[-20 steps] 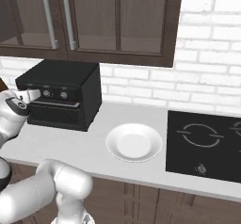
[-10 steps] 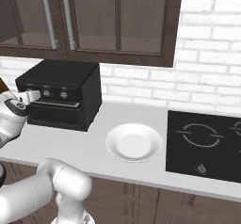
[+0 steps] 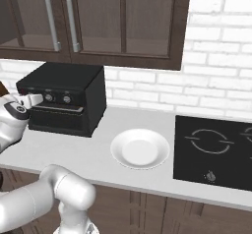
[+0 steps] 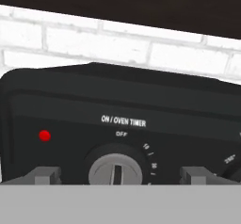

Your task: Pick up the kebab skewer and baguette bread, and place them inside the toaster oven. Close the toaster oven door and start by setting the timer.

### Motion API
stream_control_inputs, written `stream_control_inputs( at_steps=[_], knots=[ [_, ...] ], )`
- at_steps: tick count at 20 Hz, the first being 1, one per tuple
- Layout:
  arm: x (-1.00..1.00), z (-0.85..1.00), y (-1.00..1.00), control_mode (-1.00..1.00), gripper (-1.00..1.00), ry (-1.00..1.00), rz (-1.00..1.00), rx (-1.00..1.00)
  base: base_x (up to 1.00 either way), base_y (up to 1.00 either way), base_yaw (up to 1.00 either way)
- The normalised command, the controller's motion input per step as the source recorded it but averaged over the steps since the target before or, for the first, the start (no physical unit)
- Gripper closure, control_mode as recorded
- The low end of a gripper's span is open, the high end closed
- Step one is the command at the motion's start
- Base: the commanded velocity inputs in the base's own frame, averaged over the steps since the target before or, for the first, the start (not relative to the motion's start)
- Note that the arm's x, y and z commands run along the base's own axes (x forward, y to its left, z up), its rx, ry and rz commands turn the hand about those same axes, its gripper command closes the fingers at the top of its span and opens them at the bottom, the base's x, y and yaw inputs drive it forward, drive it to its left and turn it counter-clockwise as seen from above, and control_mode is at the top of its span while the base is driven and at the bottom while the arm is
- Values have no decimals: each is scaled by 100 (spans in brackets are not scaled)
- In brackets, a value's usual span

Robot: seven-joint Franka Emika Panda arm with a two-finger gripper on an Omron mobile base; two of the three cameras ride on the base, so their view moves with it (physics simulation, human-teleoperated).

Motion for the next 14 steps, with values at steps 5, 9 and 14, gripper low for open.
stream_control_inputs(
  at_steps=[5,9,14],
  knots=[
    [0,0,0,-100,-100,0,0,0,0,0,0],
    [0,0,0,-100,-100,0,0,0,0,0,0],
    [9,0,0,-100,100,3,0,0,0,0,0]
  ],
)
